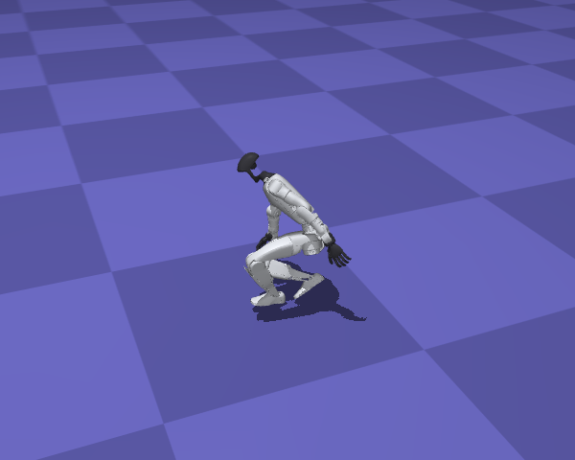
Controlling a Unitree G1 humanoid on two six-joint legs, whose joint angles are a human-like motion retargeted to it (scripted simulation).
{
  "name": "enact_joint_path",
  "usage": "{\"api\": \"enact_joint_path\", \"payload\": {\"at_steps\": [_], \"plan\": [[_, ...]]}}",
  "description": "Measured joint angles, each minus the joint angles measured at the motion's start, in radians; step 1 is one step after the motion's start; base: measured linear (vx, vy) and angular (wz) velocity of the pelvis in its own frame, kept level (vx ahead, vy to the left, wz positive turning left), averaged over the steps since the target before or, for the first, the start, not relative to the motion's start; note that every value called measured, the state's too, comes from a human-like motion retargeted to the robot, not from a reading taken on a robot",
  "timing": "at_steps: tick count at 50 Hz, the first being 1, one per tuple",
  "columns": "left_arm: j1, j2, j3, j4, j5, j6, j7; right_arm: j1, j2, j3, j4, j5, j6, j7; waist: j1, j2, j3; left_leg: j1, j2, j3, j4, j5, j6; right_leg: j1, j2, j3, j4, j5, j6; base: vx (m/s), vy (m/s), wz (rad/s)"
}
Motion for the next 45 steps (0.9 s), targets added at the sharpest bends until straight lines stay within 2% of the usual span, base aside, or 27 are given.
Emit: {"api": "enact_joint_path", "payload": {"at_steps": [2,4,7,10,12,15,17,18,20,25,27,30,35,37,40,45], "plan": [[-0.032,0.012,0.0,-0.026,-0.025,-0.017,0.02,-0.057,-0.08,-0.018,0.035,-0.008,0.003,-0.025,0.024,0.101,0.0,0.0,-0.04,0.008,-0.032,-0.015,0.039,0.022,-0.02,0.049,-0.022,-0.016,-0.009,0.19,0.63,-1.06],[-0.092,0.007,0.012,-0.04,-0.071,-0.041,0.064,-0.117,-0.11,-0.028,0.058,-0.003,0.007,-0.034,0.036,0.178,0.0,0.0,-0.094,-0.002,-0.094,0.014,0.031,0.066,-0.039,0.121,-0.099,-0.04,-0.007,0.24,0.56,-0.34],[-0.228,-0.009,0.063,-0.048,-0.138,-0.075,0.157,-0.208,-0.083,-0.029,0.058,0.026,-0.002,-0.027,0.019,0.249,0.0,0.0,-0.185,-0.04,-0.215,0.097,-0.019,0.132,-0.056,0.198,-0.278,-0.029,0.025,0.27,0.39,0.51],[-0.399,-0.01,0.154,-0.072,-0.188,-0.115,0.261,-0.291,0.007,-0.03,0.015,0.08,-0.024,-0.006,-0.031,0.268,0.0,0.0,-0.292,-0.125,-0.376,0.216,-0.115,0.193,-0.003,0.251,-0.514,0.054,0.107,0.3,0.14,1.31],[-0.46,0.007,0.193,-0.113,-0.203,-0.14,0.31,-0.277,0.084,-0.036,-0.032,0.124,-0.042,0.022,-0.051,0.253,-0.087,0.007,-0.378,-0.205,-0.533,0.286,-0.202,0.223,0.075,0.304,-0.689,0.127,0.186,0.36,-0.12,1.98],[-0.488,0.035,0.211,-0.194,-0.204,-0.171,0.333,-0.188,0.2,-0.056,-0.102,0.177,-0.061,0.091,-0.084,0.199,-0.212,0.122,-0.507,-0.347,-0.797,0.383,-0.371,0.345,0.169,0.372,-0.928,0.234,0.209,0.44,-0.36,2.31],[-0.473,0.047,0.207,-0.246,-0.196,-0.187,0.305,-0.111,0.264,-0.059,-0.142,0.18,-0.064,0.154,-0.108,0.164,-0.303,0.23,-0.571,-0.412,-0.984,0.486,-0.429,0.403,0.084,0.452,-1.063,0.232,0.209,0.4,-0.02,1.9],[-0.457,0.051,0.203,-0.269,-0.193,-0.191,0.28,-0.07,0.29,-0.058,-0.162,0.174,-0.063,0.189,-0.122,0.142,-0.353,0.282,-0.597,-0.417,-1.075,0.548,-0.429,0.406,-0.022,0.484,-1.12,0.208,0.209,0.31,0.15,1.83],[-0.427,0.064,0.193,-0.303,-0.184,-0.196,0.22,0.003,0.331,-0.053,-0.193,0.15,-0.06,0.262,-0.144,0.099,-0.453,0.386,-0.639,-0.424,-1.253,0.669,-0.429,0.414,-0.173,0.498,-1.235,0.184,0.165,0.26,0.0,2.17],[-0.37,0.088,0.179,-0.284,-0.157,-0.168,0.043,0.136,0.385,-0.033,-0.236,0.063,-0.04,0.443,-0.175,0.003,-0.664,0.66,-0.719,-0.493,-1.76,0.975,-0.429,0.491,-0.278,0.522,-1.433,0.209,0.141,0.09,-0.31,2.73],[-0.361,0.075,0.172,-0.25,-0.144,-0.144,0.0,0.16,0.396,-0.027,-0.232,0.042,-0.028,0.488,-0.208,-0.037,-0.719,0.696,-0.675,-0.427,-1.806,1.023,-0.413,0.477,-0.328,0.491,-1.422,0.211,0.122,-0.15,-0.61,3.57],[-0.339,0.063,0.165,-0.18,-0.133,-0.102,-0.069,0.194,0.42,-0.019,-0.217,0.013,-0.008,0.553,-0.242,-0.077,-0.799,0.758,-0.654,-0.325,-1.882,1.018,-0.298,0.456,-0.402,0.42,-1.421,0.221,0.111,-0.15,-0.33,2.79],[-0.274,0.031,0.16,-0.053,-0.139,-0.033,-0.182,0.248,0.459,-0.017,-0.166,-0.022,0.025,0.64,-0.257,-0.116,-0.9,0.93,-0.666,-0.248,-1.959,0.861,-0.185,0.464,-0.48,0.327,-1.438,0.234,0.115,-0.07,-0.12,1.51],[-0.235,0.028,0.168,0.003,-0.146,-0.013,-0.253,0.278,0.47,-0.017,-0.14,-0.041,0.03,0.685,-0.196,-0.091,-0.853,1.112,-0.589,-0.232,-1.883,0.684,-0.17,0.655,-0.439,0.247,-1.54,0.225,0.104,0.12,-0.06,-0.2],[-0.185,-0.019,0.177,0.034,-0.146,0.011,-0.297,0.31,0.476,-0.03,-0.123,-0.049,0.036,0.704,-0.211,-0.125,-0.864,1.189,-0.612,-0.187,-1.814,0.629,-0.149,0.649,-0.5,0.242,-1.489,0.218,0.103,-0.12,-0.04,1.04],[-0.099,-0.075,0.191,0.069,-0.141,0.04,-0.394,0.378,0.489,-0.058,-0.108,-0.044,0.036,0.746,-0.227,-0.141,-0.863,1.311,-0.631,-0.183,-1.766,0.533,-0.168,0.713,-0.561,0.199,-1.438,0.173,0.102,-0.06,0.06,0.9]]}}
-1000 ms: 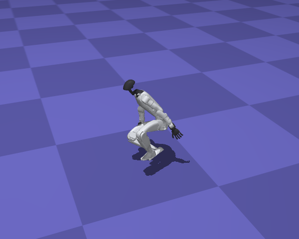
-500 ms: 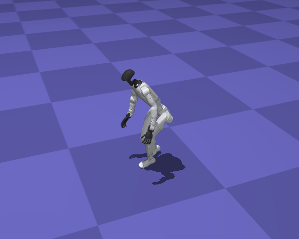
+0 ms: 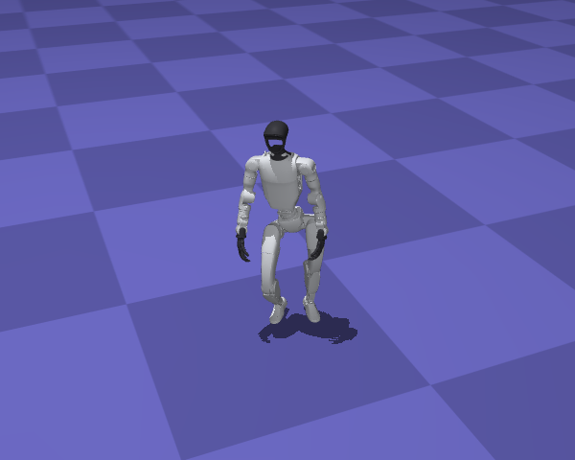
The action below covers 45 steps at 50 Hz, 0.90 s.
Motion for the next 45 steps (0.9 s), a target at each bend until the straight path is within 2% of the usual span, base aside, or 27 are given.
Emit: {"api": "enact_joint_path", "payload": {"at_steps": [5,10,15,18,20,26,27,28,29,35,45], "plan": [[0.06,-0.03,-0.003,0.012,0.014,0.013,-0.069,0.061,0.003,-0.01,-0.015,0.014,-0.006,0.042,-0.013,-0.004,0.034,0.109,-0.03,-0.056,-0.094,-0.015,-0.015,0.076,-0.026,-0.022,0.03,-0.007,0.005,-0.07,0.14,0.86],[0.092,-0.035,-0.007,0.022,0.039,0.015,-0.09,0.112,-0.004,-0.003,-0.05,0.018,-0.015,0.085,-0.044,-0.024,0.089,0.19,-0.063,-0.138,-0.164,0.024,-0.023,0.135,-0.02,0.059,0.074,0.037,0.047,-0.06,0.16,1.02],[0.101,-0.019,0.002,0.037,0.072,0.01,-0.083,0.151,-0.011,0.013,-0.091,0.013,-0.026,0.124,-0.07,-0.057,0.14,0.222,-0.08,-0.18,-0.166,0.044,-0.039,0.128,-0.075,0.056,0.13,0.051,0.006,-0.04,0.13,0.76],[0.091,0.002,0.014,0.046,0.093,0.005,-0.074,0.171,-0.012,0.019,-0.112,0.012,-0.032,0.149,-0.093,-0.063,0.153,0.215,-0.067,-0.216,-0.158,0.051,-0.055,0.126,-0.047,0.059,0.119,0.067,0.009,0.04,0.08,0.9],[0.071,0.021,0.034,0.058,0.108,0.0,-0.068,0.175,-0.013,0.025,-0.13,0.017,-0.031,0.172,-0.091,0.006,0.138,0.161,0.025,-0.232,-0.141,0.032,-0.08,0.118,0.048,0.008,0.039,0.118,0.001,0.1,0.06,0.65],[0.061,0.032,0.052,0.062,0.115,-0.009,-0.04,0.223,-0.014,0.032,-0.135,0.027,-0.037,0.184,-0.118,-0.054,0.138,0.134,-0.015,-0.269,-0.161,0.135,-0.109,0.06,0.068,0.104,0.043,0.216,0.046,-0.01,0.02,0.79],[0.054,0.04,0.059,0.065,0.113,-0.011,-0.035,0.228,-0.012,0.032,-0.138,0.031,-0.037,0.188,-0.117,-0.041,0.126,0.112,0.006,-0.276,-0.157,0.134,-0.118,0.051,0.092,0.097,0.016,0.236,0.049,0.15,0.0,0.39],[0.039,0.056,0.068,0.07,0.11,-0.014,-0.031,0.227,-0.008,0.032,-0.145,0.038,-0.037,0.194,-0.108,0.011,0.1,0.062,0.072,-0.283,-0.143,0.11,-0.133,0.043,0.149,0.057,-0.058,0.269,0.043,0.14,-0.01,0.25],[0.035,0.059,0.073,0.072,0.107,-0.016,-0.026,0.233,-0.007,0.033,-0.146,0.041,-0.036,0.195,-0.105,0.022,0.09,0.042,0.087,-0.287,-0.144,0.121,-0.139,0.03,0.168,0.054,-0.075,0.291,0.043,0.05,-0.03,0.28],[0.025,0.068,0.08,0.068,0.084,-0.027,0.001,0.27,-0.005,0.035,-0.145,0.06,-0.038,0.196,-0.111,-0.026,0.059,-0.004,0.042,-0.307,-0.163,0.185,-0.14,-0.036,0.158,0.109,-0.043,0.319,0.058,-0.03,-0.04,0.56],[-0.002,0.058,0.066,0.039,0.015,-0.037,0.025,0.26,-0.027,0.022,-0.155,0.102,-0.033,0.167,-0.105,-0.057,0.0,-0.079,0.021,-0.335,-0.167,0.174,-0.11,-0.099,0.129,0.104,-0.04,0.272,0.048,0.02,-0.05,0.44]]}}
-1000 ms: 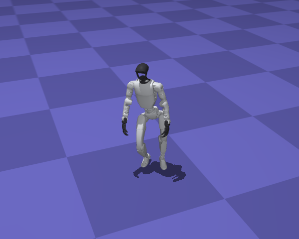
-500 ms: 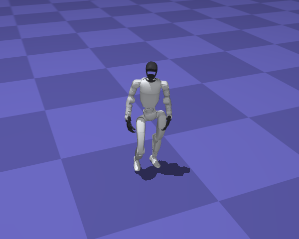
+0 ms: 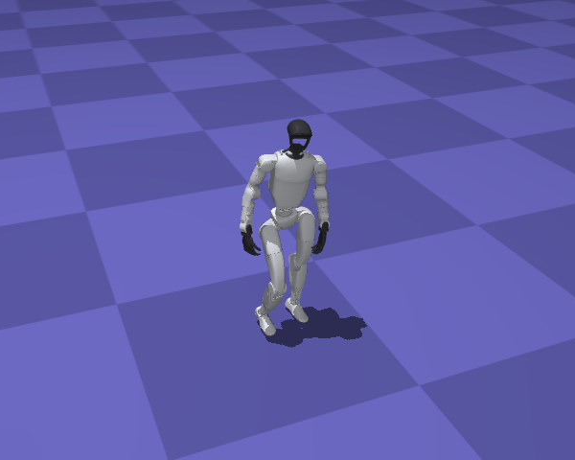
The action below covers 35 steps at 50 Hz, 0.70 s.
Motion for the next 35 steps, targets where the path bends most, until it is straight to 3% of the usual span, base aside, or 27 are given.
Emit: {"api": "enact_joint_path", "payload": {"at_steps": [20,35], "plan": [[-0.045,-0.018,-0.037,-0.009,-0.122,0.006,0.009,-0.033,-0.014,0.012,-0.03,0.073,0.001,-0.043,0.063,0.017,-0.004,-0.031,-0.014,-0.099,-0.001,0.027,0.003,0.006,-0.036,-0.022,0.014,-0.054,-0.043,0.03,-0.03,0.33],[-0.066,-0.006,-0.023,-0.021,-0.127,0.012,0.011,-0.019,-0.019,0.037,-0.057,0.043,0.006,-0.022,0.094,-0.002,0.042,0.023,-0.038,-0.176,0.001,-0.026,0.036,0.068,-0.06,-0.01,0.056,-0.165,-0.065,0.02,-0.03,0.28]]}}
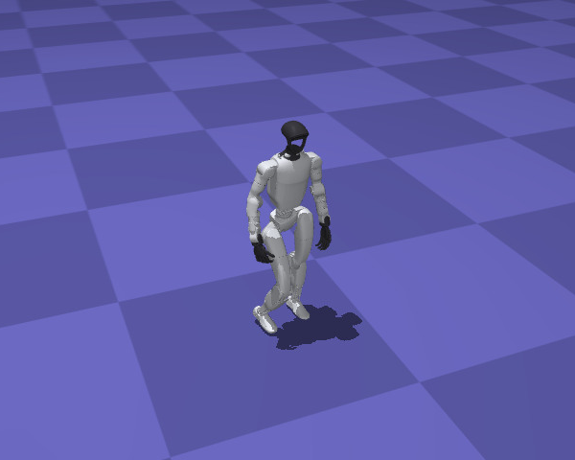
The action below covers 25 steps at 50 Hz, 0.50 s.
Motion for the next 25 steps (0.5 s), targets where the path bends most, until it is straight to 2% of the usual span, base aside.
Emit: {"api": "enact_joint_path", "payload": {"at_steps": [15,18,21,23,25], "plan": [[0.028,-0.023,0.006,-0.013,0.001,0.021,0.013,-0.086,0.004,-0.008,-0.013,-0.014,0.018,-0.022,0.015,-0.014,0.094,0.014,0.005,-0.018,0.011,0.002,-0.017,0.017,-0.017,-0.031,0.037,-0.088,-0.034,-0.03,-0.13,0.21],[0.025,-0.036,0.004,-0.007,-0.012,0.027,0.021,-0.109,-0.002,-0.003,-0.014,-0.009,0.018,-0.041,0.008,-0.011,0.112,-0.026,-0.001,0.053,0.07,-0.016,0.012,-0.007,-0.033,-0.034,0.045,-0.084,-0.047,-0.08,-0.13,0.56],[0.018,-0.049,-0.003,0.007,-0.027,0.034,0.029,-0.132,-0.014,0.006,-0.013,-0.001,0.017,-0.069,-0.009,-0.022,0.134,-0.119,0.002,0.214,0.289,-0.101,0.096,-0.031,-0.075,-0.024,0.058,-0.083,-0.057,-0.08,-0.08,0.91],[0.015,-0.058,-0.007,0.018,-0.036,0.04,0.031,-0.149,-0.021,0.018,-0.012,0.004,0.017,-0.091,-0.018,-0.029,0.161,-0.236,0.024,0.311,0.578,-0.212,0.14,-0.042,-0.095,-0.014,0.088,-0.092,-0.06,-0.11,-0.01,0.66],[0.012,-0.063,-0.012,0.032,-0.038,0.045,0.032,-0.167,-0.022,0.032,-0.01,0.008,0.018,-0.113,-0.015,-0.013,0.201,-0.386,0.101,0.375,0.945,-0.353,0.174,-0.056,-0.08,-0.029,0.148,-0.116,-0.066,-0.14,0.03,0.07]]}}
